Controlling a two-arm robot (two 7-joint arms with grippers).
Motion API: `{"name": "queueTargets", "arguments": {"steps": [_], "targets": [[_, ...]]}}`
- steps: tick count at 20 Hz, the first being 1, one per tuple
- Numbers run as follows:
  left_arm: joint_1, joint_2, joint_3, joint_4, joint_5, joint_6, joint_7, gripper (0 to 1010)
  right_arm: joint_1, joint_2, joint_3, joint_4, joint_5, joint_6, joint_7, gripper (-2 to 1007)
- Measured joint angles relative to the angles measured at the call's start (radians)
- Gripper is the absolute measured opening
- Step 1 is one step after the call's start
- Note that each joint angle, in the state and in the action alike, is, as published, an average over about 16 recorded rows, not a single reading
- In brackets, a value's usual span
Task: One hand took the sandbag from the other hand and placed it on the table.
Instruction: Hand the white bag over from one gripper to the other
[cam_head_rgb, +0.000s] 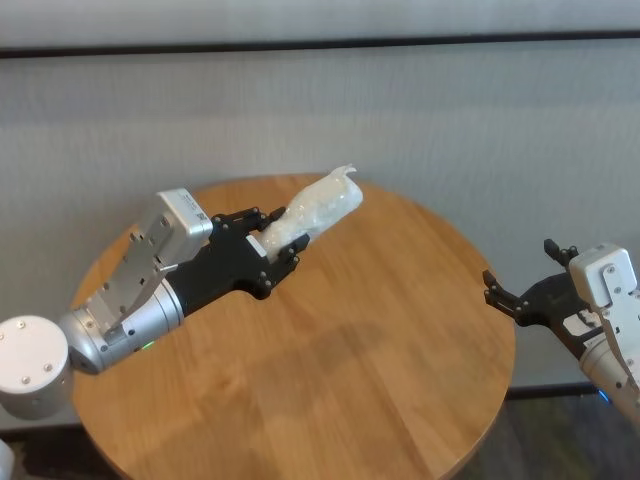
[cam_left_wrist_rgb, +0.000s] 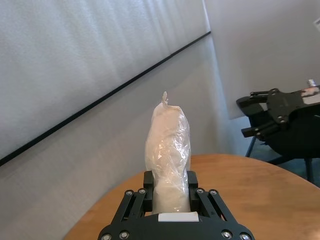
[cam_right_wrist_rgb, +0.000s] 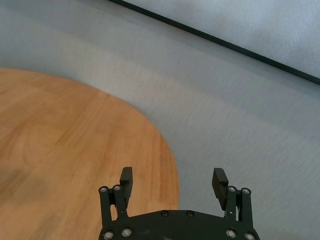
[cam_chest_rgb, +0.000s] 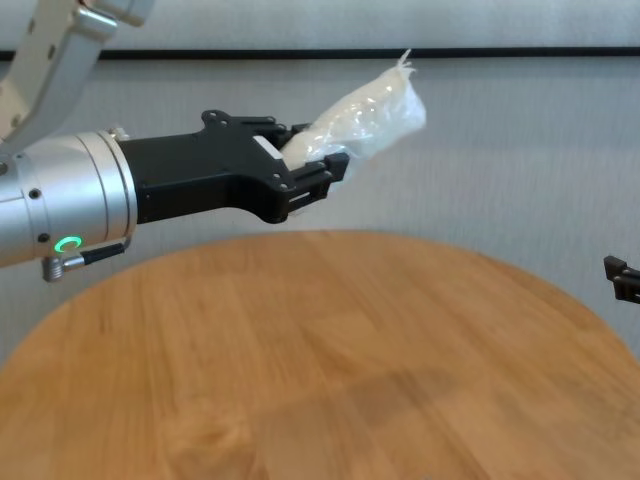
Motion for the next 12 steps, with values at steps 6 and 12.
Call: {"name": "queueTargets", "arguments": {"steps": [6,12], "targets": [[0.002,0.019,0.016,-0.022,-0.018,-0.013,-0.024,411,0.0,0.0,0.0,0.0,0.0,0.0,0.0,1002],[0.003,0.032,0.029,-0.04,-0.034,-0.025,-0.038,412,0.0,0.0,0.0,0.0,0.0,0.0,0.0,1002]]}}
